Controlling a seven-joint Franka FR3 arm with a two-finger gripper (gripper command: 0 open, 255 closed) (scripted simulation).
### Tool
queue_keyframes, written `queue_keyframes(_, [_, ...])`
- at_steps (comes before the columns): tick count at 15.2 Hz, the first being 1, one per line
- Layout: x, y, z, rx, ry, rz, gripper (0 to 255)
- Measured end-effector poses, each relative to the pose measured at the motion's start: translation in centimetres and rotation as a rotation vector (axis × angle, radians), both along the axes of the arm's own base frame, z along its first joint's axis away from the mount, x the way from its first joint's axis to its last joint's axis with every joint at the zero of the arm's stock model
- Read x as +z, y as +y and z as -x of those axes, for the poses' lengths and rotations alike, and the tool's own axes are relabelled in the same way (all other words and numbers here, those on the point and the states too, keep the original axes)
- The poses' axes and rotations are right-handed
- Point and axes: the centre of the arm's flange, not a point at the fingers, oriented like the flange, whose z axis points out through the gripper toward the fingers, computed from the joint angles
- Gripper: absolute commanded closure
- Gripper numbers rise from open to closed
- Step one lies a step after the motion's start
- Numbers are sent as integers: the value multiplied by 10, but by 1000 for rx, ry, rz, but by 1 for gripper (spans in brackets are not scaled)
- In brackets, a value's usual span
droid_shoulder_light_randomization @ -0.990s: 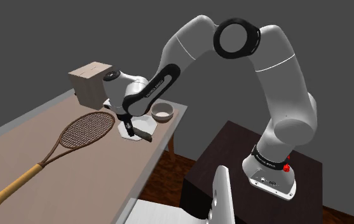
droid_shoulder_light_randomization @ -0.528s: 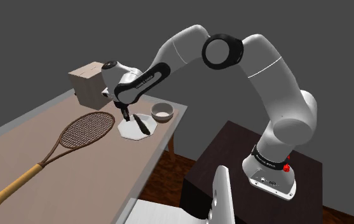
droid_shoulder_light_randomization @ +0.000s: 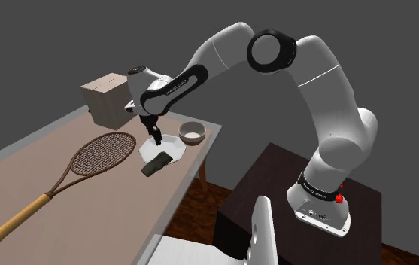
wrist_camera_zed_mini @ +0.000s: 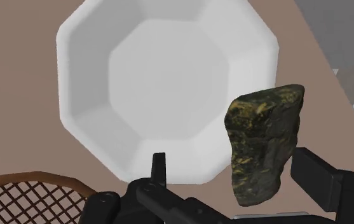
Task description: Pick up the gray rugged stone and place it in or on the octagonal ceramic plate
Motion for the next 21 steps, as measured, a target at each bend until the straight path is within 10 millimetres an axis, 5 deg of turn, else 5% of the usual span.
queue_keyframes(4, [23, -15, 15, 215, 78, -65, 0])
queue_keyframes(11, [-8, -16, 21, 242, 87, -73, 0])
queue_keyframes(17, [-11, -17, 21, 242, 87, -73, 0])
queue_keyframes(18, [-11, -17, 21, 242, 87, -73, 255])
queue_keyframes(21, [-11, -17, 21, 242, 87, -73, 255])
